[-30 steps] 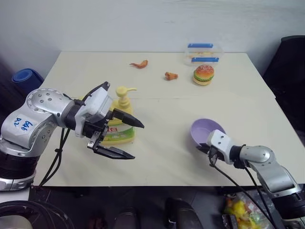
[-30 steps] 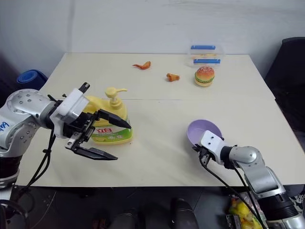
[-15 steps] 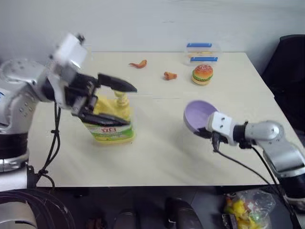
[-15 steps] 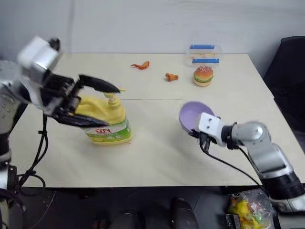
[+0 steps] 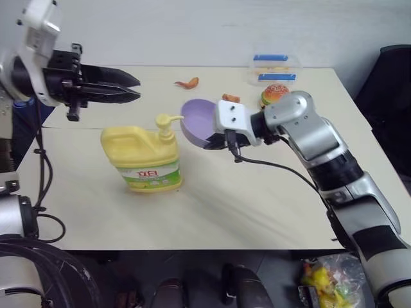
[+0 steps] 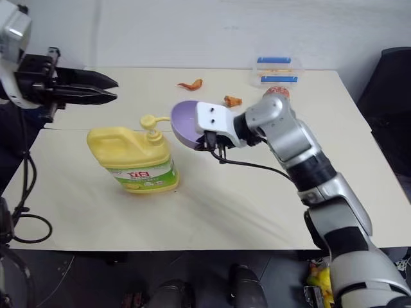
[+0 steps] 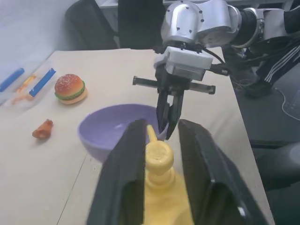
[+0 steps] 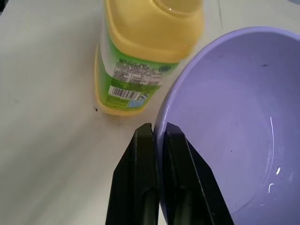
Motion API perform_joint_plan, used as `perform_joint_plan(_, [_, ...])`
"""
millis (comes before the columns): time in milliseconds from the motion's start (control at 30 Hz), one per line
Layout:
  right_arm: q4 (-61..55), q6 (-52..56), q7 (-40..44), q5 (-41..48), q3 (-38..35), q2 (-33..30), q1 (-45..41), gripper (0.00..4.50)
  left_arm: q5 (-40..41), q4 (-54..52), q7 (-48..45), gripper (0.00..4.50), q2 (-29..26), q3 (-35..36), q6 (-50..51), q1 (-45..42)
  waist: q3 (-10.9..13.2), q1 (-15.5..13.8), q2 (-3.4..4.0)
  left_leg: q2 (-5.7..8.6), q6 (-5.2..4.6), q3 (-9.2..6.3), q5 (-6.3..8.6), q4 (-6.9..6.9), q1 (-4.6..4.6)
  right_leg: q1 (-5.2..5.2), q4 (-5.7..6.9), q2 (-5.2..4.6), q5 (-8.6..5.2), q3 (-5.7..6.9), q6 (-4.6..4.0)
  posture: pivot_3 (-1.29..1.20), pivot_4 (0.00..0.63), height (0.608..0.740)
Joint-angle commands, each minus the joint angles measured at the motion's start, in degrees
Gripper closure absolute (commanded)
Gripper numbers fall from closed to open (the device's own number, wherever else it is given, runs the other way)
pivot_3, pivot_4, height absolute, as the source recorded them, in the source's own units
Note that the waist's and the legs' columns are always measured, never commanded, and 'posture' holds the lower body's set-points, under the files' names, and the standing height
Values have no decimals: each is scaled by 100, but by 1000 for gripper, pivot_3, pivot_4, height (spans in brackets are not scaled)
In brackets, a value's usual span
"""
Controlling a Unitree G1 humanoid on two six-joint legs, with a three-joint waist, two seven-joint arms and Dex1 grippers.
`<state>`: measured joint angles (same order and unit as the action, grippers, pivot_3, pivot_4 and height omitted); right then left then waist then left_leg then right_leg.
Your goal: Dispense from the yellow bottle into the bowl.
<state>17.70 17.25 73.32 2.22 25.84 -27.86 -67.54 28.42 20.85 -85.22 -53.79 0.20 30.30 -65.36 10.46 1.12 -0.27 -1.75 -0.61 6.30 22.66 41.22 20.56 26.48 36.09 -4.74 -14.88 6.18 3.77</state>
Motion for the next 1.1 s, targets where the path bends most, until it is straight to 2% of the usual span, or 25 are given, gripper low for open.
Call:
perform_joint_plan(33, [291, -329, 190, -112, -75, 77, -361, 4500, -113, -190, 14, 4484, 17, 33, -98, 35, 0, 51, 0, 2, 0, -1, 0, 0, 2, 0, -2, 0, 0, 1, 0, 0, 150, 740])
perform_joint_plan(300, [431, -413, 830, -228, -39, 141, -845, 4500, -335, -307, -189, 4484, -14, -56, -339, 306, 0, 193, 1, -2, 3, -41, -1, -4, 1, 11, 6, 2, 0, -1, -1, 0, 150, 740])
perform_joint_plan(567, [228, -251, 1240, -153, -98, 217, -1139, 4500, -539, -120, -234, 4484, 73, -133, -658, 308, 0, 204, 1, -2, 2, -45, -1, -2, 0, 11, 10, -7, 0, -1, -1, 0, 150, 740])
perform_joint_plan(1100, [-26, -110, 1383, -135, -126, 225, -1197, 4500, -753, -72, 1, 4484, 363, -230, -975, 553, 0, 195, 1, -1, 2, -49, -1, 10, -2, 10, 34, -25, 0, 2, -1, 0, 150, 740])
